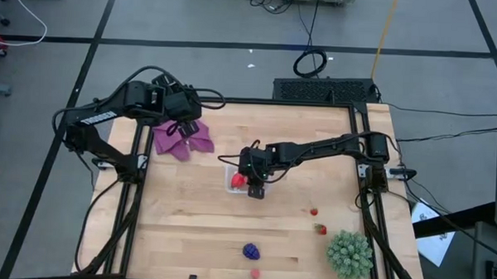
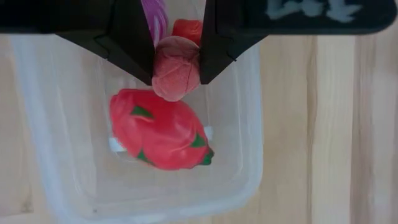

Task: Pick and placing Produce into tupperware
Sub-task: Put the top pink peach into the transparent bin, then put the violet grapes into the transparent bin

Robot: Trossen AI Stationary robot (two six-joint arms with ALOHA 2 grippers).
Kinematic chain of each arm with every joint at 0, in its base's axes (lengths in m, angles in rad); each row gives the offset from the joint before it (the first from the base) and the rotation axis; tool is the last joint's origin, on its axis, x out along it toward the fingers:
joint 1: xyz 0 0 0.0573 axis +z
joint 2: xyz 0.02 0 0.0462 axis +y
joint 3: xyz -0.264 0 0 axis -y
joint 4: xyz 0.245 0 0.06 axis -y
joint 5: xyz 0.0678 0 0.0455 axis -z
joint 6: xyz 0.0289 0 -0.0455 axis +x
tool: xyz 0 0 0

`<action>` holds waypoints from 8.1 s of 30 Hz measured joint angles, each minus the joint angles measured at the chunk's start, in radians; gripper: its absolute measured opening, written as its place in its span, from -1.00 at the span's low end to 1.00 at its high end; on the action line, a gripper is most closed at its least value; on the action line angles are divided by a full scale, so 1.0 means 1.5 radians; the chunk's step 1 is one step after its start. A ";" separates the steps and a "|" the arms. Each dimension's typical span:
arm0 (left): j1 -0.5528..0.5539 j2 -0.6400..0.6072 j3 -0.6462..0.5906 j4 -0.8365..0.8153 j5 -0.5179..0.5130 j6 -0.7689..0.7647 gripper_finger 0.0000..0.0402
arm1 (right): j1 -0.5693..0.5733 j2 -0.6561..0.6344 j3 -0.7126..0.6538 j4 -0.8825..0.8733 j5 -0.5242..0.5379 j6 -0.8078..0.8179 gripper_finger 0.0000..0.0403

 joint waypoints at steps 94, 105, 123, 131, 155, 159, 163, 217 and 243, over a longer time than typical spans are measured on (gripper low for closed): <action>-0.449 0.467 -0.001 0.514 0.452 -0.103 0.11 | -0.035 -0.479 0.020 -0.115 0.226 -0.115 -0.18; -0.424 0.497 0.001 0.492 0.440 -0.038 0.11 | -0.035 -0.479 0.020 -0.070 0.226 -0.115 -0.18; -0.418 0.499 0.000 0.509 0.441 -0.016 0.18 | -0.037 -0.479 0.020 -0.070 0.225 -0.115 -0.18; -0.427 0.501 0.000 0.525 0.441 -0.016 0.33 | -0.037 -0.479 0.020 -0.065 0.226 -0.115 -0.18; -0.427 0.555 -0.001 0.560 0.440 -0.016 0.34 | -0.037 -0.479 0.020 -0.051 0.225 -0.097 -0.18; -0.425 0.556 -0.001 0.558 0.441 -0.016 0.34 | -0.037 -0.478 0.020 -0.049 0.225 -0.097 -0.18; -0.423 0.557 -0.001 0.561 0.440 -0.015 0.34 | -0.037 -0.478 0.020 -0.044 0.224 -0.097 -0.18; -0.398 0.536 0.000 0.590 0.378 0.016 0.34 | -0.036 -0.478 0.020 -0.042 0.224 -0.097 -0.18; -0.377 0.537 0.000 0.629 0.404 -0.144 0.34 | -0.036 -0.478 0.020 -0.041 0.224 -0.098 -0.18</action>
